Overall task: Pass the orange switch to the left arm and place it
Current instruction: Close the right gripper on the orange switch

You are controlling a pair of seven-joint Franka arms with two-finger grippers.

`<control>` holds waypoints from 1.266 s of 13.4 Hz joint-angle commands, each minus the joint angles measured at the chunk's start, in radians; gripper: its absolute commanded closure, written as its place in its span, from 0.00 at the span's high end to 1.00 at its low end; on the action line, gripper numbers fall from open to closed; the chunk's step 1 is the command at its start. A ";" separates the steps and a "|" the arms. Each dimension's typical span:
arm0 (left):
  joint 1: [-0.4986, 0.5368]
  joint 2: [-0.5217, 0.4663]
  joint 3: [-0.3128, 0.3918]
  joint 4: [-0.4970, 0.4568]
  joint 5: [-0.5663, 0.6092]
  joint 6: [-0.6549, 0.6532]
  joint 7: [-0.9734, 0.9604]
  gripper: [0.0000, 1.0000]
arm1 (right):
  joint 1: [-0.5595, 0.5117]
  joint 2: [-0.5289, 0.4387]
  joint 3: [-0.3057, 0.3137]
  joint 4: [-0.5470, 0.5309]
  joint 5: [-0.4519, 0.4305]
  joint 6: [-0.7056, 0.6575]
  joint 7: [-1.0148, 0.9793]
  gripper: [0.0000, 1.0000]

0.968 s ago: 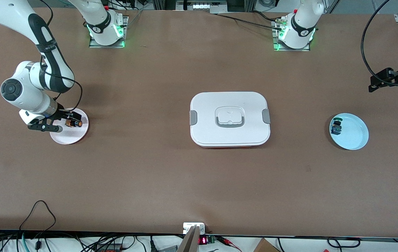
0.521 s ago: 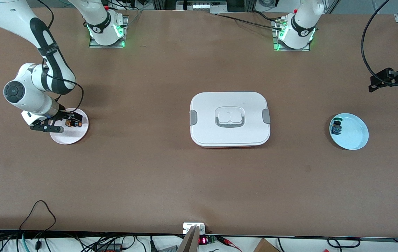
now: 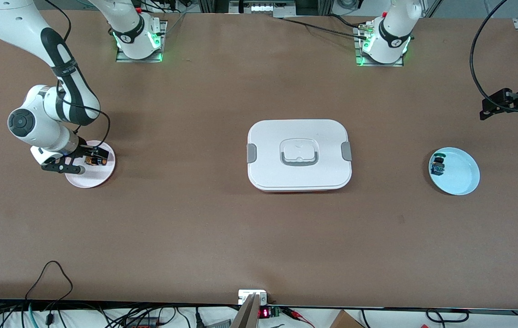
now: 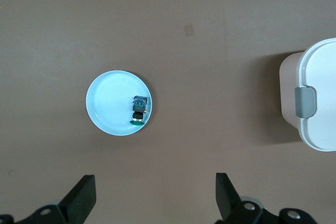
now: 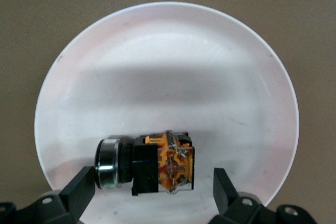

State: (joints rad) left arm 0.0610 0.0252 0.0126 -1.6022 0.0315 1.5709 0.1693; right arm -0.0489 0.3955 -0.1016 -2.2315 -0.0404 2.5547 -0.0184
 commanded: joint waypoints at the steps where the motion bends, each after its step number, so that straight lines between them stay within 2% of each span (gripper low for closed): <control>1: 0.006 0.009 0.000 0.016 -0.013 -0.012 0.004 1.00 | -0.017 0.017 0.011 0.020 0.007 0.010 0.009 1.00; 15: 0.006 0.009 0.000 0.018 -0.013 -0.009 0.004 1.00 | -0.017 0.036 0.016 0.020 0.007 0.053 -0.003 1.00; 16: 0.006 0.009 0.000 0.018 -0.013 -0.009 0.004 1.00 | -0.014 0.036 0.016 0.020 0.005 0.053 -0.005 0.99; 17: 0.006 0.009 0.000 0.018 -0.012 -0.009 0.006 1.00 | -0.012 0.036 0.016 0.018 0.005 0.053 -0.006 0.93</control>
State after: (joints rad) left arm 0.0611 0.0252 0.0126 -1.6022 0.0315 1.5709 0.1693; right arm -0.0515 0.4258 -0.0994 -2.2206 -0.0403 2.5993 -0.0174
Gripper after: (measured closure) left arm 0.000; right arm 0.004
